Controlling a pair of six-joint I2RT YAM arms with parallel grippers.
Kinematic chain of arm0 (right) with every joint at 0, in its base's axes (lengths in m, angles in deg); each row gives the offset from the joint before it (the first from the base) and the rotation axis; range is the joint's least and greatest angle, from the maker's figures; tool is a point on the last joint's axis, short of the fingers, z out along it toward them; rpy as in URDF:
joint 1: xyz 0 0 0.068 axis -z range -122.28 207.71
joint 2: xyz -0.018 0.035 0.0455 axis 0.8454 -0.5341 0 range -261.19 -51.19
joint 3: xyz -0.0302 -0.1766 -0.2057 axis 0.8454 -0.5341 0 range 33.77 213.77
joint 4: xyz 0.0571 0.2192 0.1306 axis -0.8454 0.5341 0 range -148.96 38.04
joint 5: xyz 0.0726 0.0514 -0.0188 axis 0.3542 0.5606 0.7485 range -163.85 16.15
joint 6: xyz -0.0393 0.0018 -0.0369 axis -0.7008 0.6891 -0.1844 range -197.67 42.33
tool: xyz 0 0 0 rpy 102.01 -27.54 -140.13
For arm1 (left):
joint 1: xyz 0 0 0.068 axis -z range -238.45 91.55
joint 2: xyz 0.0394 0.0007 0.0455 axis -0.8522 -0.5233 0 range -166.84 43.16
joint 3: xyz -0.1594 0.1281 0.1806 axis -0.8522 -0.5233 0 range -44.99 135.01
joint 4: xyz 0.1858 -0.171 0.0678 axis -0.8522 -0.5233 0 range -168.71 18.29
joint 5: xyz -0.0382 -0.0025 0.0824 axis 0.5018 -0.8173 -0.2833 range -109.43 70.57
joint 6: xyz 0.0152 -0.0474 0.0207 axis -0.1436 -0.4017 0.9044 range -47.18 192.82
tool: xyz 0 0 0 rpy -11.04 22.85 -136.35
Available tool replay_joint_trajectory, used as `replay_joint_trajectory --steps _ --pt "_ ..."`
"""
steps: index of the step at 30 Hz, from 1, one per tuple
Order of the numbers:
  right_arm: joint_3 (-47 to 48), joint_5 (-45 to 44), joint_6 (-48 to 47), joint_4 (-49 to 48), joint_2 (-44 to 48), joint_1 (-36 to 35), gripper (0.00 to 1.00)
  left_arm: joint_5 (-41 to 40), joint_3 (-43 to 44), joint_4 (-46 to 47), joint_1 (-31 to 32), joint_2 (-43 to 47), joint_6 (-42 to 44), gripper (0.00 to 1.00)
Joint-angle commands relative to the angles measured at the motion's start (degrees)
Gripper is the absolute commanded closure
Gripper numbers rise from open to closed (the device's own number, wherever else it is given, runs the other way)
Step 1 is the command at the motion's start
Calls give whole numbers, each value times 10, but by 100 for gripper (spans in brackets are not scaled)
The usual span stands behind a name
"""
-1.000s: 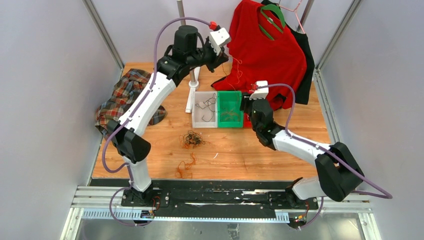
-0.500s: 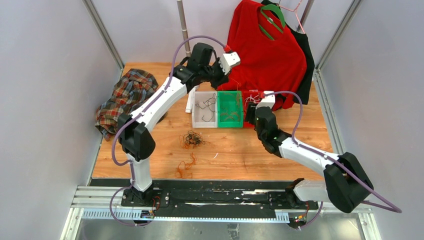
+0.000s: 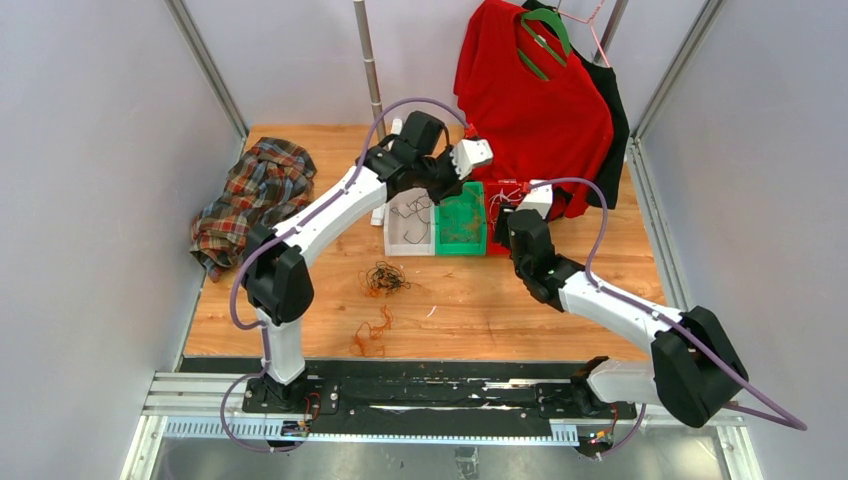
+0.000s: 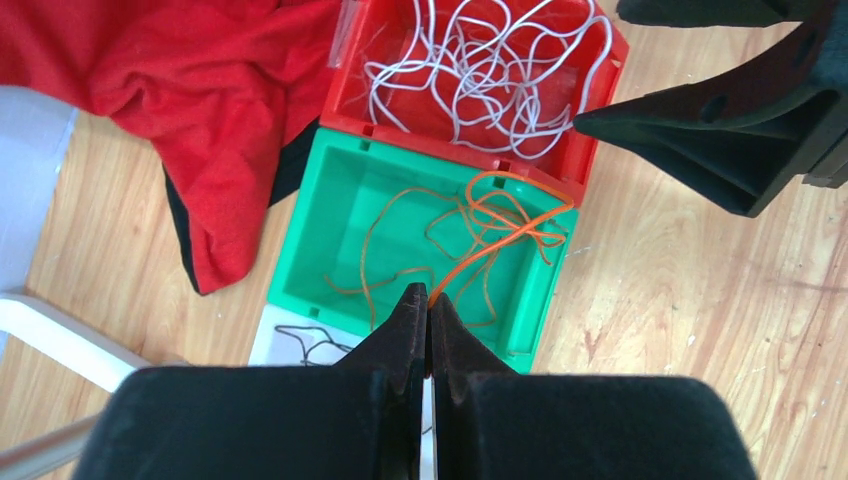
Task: Untangle the cables
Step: Place the cable in the bin.
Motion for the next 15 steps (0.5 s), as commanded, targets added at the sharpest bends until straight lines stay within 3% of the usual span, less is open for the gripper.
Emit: replay_joint_trajectory --steps 1,8,15 --pt "13 -30 6 6 10 9 43 0 14 12 16 -32 10 100" --pt "-6 -28 10 3 32 20 42 -3 9 40 18 -63 20 100" --pt "-11 -21 14 -3 26 24 44 -78 -25 97 18 -85 55 100"
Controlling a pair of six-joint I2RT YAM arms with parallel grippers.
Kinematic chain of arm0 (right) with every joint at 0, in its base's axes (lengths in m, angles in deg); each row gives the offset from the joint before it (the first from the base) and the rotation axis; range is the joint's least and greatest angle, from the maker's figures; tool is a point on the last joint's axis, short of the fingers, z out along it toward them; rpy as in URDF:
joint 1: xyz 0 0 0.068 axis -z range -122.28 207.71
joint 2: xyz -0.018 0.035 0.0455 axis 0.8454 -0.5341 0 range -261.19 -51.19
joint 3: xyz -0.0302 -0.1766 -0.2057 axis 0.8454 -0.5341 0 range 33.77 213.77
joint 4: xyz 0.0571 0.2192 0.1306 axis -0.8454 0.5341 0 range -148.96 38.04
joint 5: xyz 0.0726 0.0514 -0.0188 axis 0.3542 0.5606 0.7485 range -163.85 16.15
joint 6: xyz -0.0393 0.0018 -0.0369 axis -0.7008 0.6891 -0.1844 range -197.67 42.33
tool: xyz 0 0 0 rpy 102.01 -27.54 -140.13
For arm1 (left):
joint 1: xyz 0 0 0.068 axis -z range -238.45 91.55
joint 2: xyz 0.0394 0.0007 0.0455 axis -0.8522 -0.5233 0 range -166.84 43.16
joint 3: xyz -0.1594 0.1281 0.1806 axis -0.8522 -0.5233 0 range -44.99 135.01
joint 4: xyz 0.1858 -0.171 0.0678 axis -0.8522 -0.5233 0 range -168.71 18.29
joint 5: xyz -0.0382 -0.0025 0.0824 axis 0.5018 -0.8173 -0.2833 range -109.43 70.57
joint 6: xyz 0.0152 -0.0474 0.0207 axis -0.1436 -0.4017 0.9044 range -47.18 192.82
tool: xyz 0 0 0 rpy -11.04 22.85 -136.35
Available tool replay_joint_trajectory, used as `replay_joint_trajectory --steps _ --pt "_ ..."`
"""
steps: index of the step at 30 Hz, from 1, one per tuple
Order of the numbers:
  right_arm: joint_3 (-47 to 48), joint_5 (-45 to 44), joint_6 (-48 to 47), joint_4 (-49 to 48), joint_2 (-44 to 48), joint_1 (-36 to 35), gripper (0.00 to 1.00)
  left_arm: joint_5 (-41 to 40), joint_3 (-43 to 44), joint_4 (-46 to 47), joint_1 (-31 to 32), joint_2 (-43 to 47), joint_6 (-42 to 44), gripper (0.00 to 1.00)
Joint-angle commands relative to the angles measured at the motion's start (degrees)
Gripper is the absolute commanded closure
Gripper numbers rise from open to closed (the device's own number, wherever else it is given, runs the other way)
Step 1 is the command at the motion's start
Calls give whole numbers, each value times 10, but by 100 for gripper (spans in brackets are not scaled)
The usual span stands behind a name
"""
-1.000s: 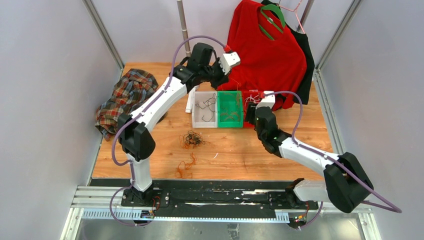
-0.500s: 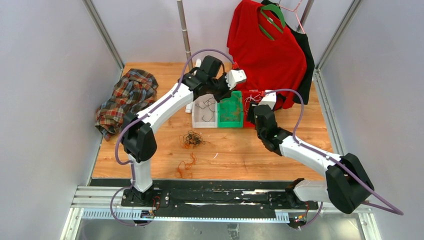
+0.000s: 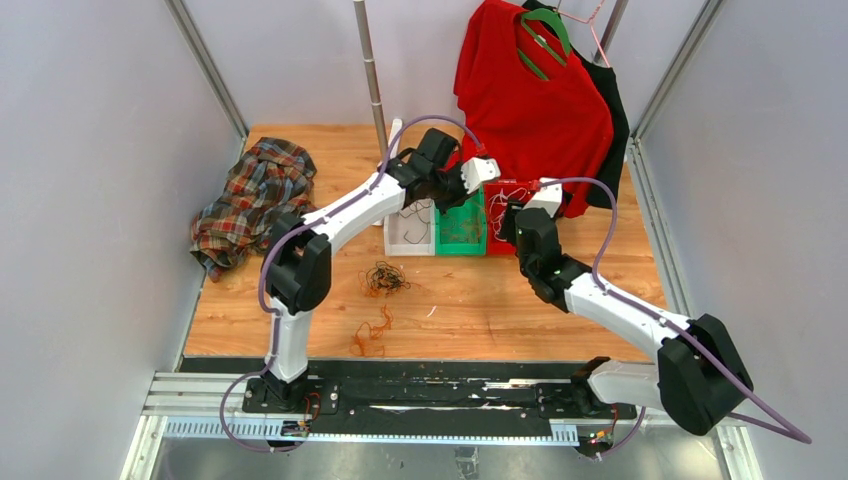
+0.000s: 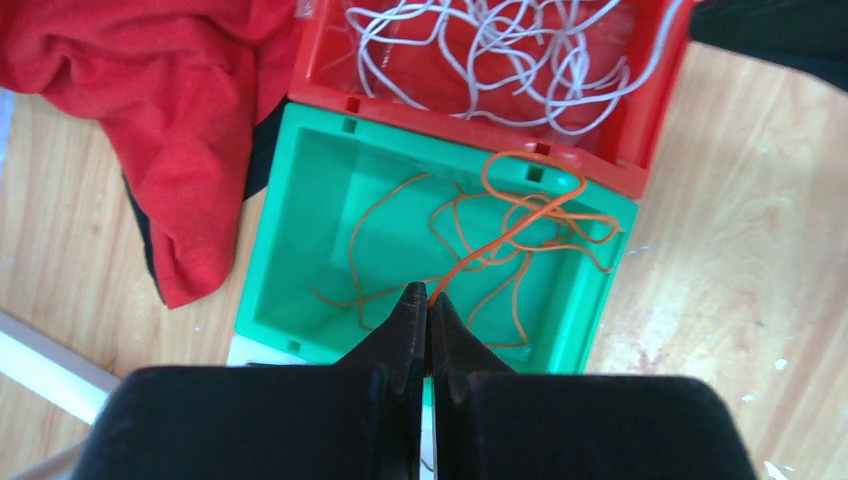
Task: Untangle the cables
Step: Place the cable in the bin.
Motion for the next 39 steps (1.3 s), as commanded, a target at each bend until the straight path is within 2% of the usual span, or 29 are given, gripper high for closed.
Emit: replay_joint_trajectory --steps 1,7,11,12,16,22,24,26,28,33,37,39 --pt "-11 -12 10 -5 3 9 44 -59 -8 61 3 -22 27 100" --pt "-19 -6 1 -12 15 13 44 -151 3 112 3 -67 23 100" --pt "-18 -6 -2 -6 26 17 44 -155 26 87 3 -91 31 99" --pt "-19 -5 -2 -4 29 19 44 -149 35 74 3 -95 31 96" --pt "-17 -1 -3 0 36 24 44 -110 54 33 3 -91 24 71" --pt "-9 6 -11 2 38 25 44 -36 70 -23 -4 -43 17 22" --pt "-6 13 -16 2 41 25 44 -18 83 -51 -8 -30 13 10" --pt "-3 20 -22 1 42 25 44 7 102 -85 -19 -20 3 4" --pt "5 24 -25 5 45 25 44 19 123 -123 -28 -7 -3 0" --pt "27 49 -33 24 44 25 43 33 106 -176 -55 63 -1 2" --pt "35 98 -36 41 43 19 37 18 13 -221 -69 158 27 2" --pt "36 89 -44 42 45 -2 35 17 -62 -244 -81 221 38 2"
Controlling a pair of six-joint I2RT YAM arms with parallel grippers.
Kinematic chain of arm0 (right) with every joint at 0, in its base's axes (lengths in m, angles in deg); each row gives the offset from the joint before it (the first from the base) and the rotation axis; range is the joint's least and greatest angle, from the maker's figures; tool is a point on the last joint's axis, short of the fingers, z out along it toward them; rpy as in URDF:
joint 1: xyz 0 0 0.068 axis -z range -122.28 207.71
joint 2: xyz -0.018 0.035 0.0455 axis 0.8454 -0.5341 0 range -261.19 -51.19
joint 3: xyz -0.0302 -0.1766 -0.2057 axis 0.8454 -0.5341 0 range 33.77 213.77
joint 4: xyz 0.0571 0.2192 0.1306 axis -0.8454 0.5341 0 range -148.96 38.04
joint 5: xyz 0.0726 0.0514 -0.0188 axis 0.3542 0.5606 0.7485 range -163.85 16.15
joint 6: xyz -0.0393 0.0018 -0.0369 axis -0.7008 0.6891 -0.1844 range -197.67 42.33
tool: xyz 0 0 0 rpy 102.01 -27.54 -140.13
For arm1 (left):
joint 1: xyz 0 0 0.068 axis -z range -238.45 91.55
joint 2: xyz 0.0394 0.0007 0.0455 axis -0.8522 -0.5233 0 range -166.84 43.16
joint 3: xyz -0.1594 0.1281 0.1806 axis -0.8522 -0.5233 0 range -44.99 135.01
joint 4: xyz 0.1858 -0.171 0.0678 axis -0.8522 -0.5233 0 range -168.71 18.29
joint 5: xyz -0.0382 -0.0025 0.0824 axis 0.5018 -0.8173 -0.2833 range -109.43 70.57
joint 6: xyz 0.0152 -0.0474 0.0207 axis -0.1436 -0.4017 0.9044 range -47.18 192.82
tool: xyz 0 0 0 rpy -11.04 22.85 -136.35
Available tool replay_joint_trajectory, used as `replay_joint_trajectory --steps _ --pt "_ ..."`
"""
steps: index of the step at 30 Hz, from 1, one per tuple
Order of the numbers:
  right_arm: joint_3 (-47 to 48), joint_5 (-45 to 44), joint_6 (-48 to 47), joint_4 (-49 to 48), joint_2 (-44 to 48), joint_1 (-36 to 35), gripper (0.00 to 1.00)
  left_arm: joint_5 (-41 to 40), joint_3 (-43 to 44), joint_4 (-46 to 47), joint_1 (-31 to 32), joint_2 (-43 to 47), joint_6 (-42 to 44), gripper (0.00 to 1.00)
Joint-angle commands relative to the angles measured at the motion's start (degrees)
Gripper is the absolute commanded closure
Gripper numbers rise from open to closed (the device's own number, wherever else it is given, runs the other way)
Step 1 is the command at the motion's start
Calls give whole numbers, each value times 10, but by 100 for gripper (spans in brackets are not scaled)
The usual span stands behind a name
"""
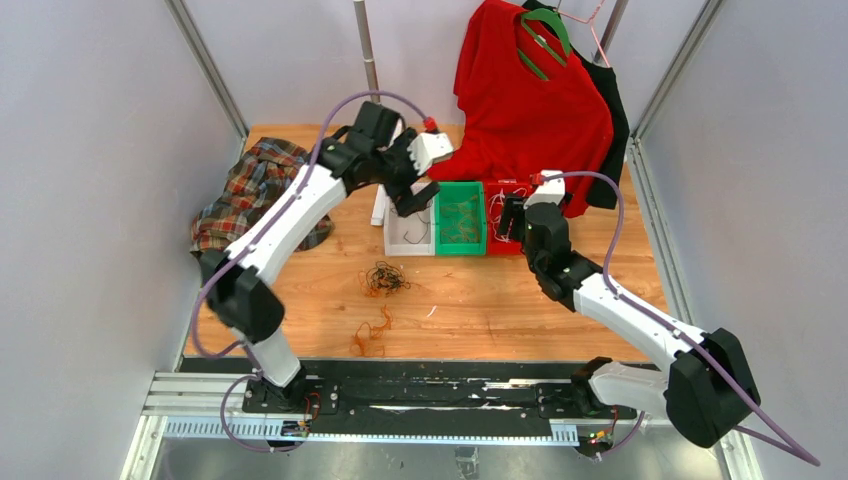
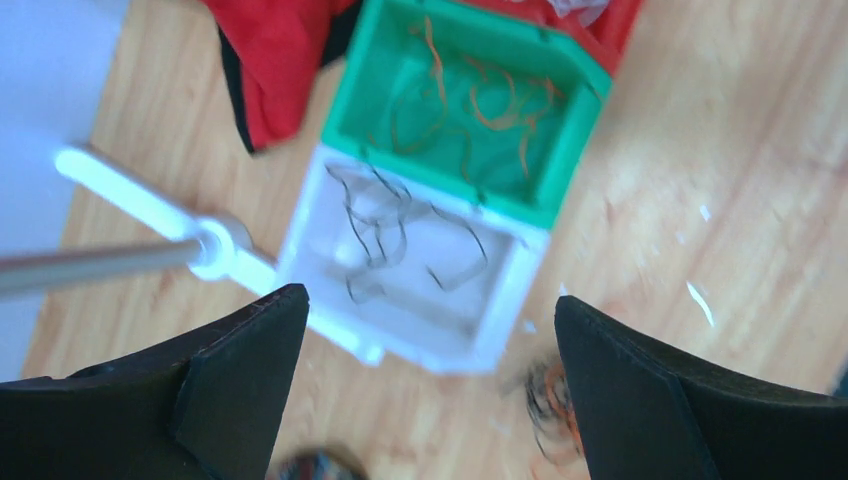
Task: Untangle the cables
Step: Place the cable in the bin, then untie the cable.
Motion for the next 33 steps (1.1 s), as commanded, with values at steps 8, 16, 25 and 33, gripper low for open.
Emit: replay_joint_trajectory --steps 8,16,25,33 --pt "27 40 -41 35 -24 -116 35 37 -451 -98 -51 326 130 3" --pt "-1 19 -2 27 -61 -178 37 17 -567 -45 -20 333 148 16" --pt "-10 17 28 88 -28 -188 40 -2 -637 12 56 283 159 24" --pt "-33 38 35 181 69 -198 43 -38 -630 49 62 291 125 74"
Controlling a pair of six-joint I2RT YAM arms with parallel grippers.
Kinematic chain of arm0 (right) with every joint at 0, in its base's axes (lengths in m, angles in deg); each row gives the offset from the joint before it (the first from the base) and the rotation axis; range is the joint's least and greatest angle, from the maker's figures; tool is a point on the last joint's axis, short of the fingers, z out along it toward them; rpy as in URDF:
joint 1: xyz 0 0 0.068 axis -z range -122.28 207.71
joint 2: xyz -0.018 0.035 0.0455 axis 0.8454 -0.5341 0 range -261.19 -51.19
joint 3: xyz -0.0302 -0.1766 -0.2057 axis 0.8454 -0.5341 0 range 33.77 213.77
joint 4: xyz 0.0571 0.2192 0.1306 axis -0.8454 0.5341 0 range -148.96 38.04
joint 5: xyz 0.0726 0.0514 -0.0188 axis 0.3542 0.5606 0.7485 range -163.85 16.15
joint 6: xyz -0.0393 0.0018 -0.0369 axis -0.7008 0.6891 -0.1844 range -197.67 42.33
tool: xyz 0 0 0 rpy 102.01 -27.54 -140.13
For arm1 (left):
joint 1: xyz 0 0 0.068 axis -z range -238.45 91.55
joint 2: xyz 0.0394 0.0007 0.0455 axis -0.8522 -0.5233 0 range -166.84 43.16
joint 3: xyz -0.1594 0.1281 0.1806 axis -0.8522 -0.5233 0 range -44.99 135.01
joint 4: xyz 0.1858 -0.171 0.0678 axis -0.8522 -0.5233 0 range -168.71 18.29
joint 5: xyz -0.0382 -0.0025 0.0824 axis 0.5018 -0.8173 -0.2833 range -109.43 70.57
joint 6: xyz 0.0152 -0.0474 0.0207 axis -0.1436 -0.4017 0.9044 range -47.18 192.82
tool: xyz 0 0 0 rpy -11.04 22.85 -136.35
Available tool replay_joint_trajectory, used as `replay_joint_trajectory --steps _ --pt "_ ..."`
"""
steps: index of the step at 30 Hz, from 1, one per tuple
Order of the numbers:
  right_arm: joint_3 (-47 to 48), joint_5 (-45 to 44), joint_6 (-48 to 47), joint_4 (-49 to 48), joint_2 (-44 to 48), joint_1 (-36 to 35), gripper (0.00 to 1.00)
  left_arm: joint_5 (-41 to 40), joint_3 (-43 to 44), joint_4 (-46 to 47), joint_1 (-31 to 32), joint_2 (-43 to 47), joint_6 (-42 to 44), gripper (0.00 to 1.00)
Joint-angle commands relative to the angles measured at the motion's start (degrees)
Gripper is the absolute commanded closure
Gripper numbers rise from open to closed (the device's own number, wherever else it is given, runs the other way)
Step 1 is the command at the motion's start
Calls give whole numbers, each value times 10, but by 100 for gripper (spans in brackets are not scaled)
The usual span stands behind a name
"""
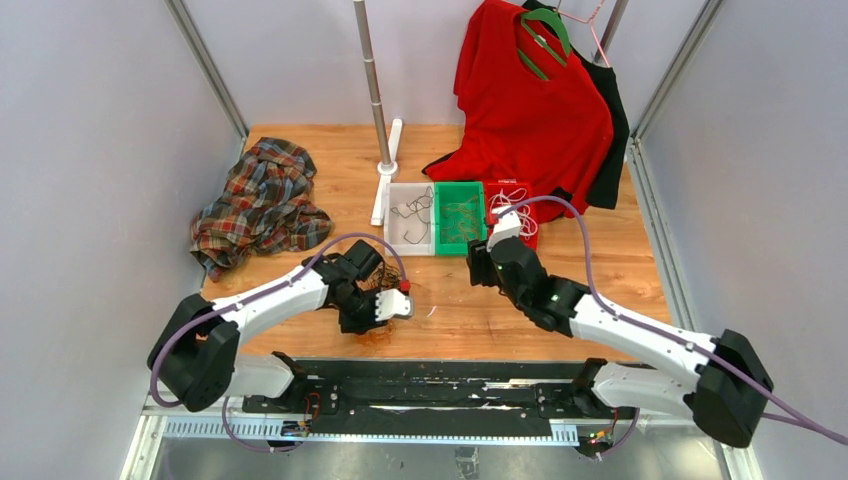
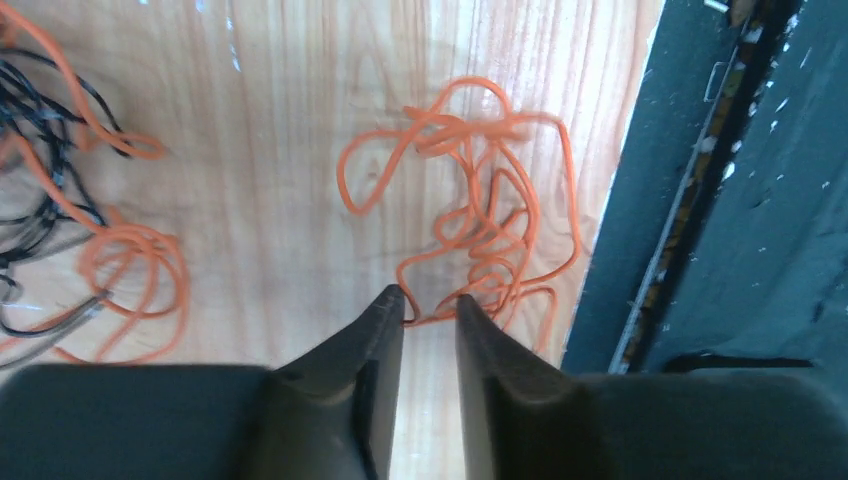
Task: Untangle the cables
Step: Untie the cable.
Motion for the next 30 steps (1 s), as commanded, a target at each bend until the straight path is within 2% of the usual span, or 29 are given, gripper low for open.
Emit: replay_joint_trajectory --steps 1,3,4,10,14,17,23,27,30 --pt "-19 11 14 64 54 -18 44 -11 31 26 2 29 -21 83" --pt "-19 14 13 76 67 -31 46 2 53 11 3 57 -29 97" --pt "-17 12 12 82 70 -39 47 10 67 -2 2 69 -29 99" --pt "-4 -6 4 53 59 -113 47 39 174 -107 3 120 -38 99" --pt "7 -52 10 15 24 -168 44 58 177 -113 3 159 -49 100" --pt "-3 -53 -5 -49 15 -203 41 39 189 -114 2 158 -64 100" --pt "-4 21 -80 -192 16 -227 32 37 279 -145 3 158 -74 100" --pt "24 89 -103 -225 -7 -228 31 32 343 -196 3 145 -75 100" --pt "33 104 -105 -251 -19 -227 31 25 386 -234 3 132 -77 100"
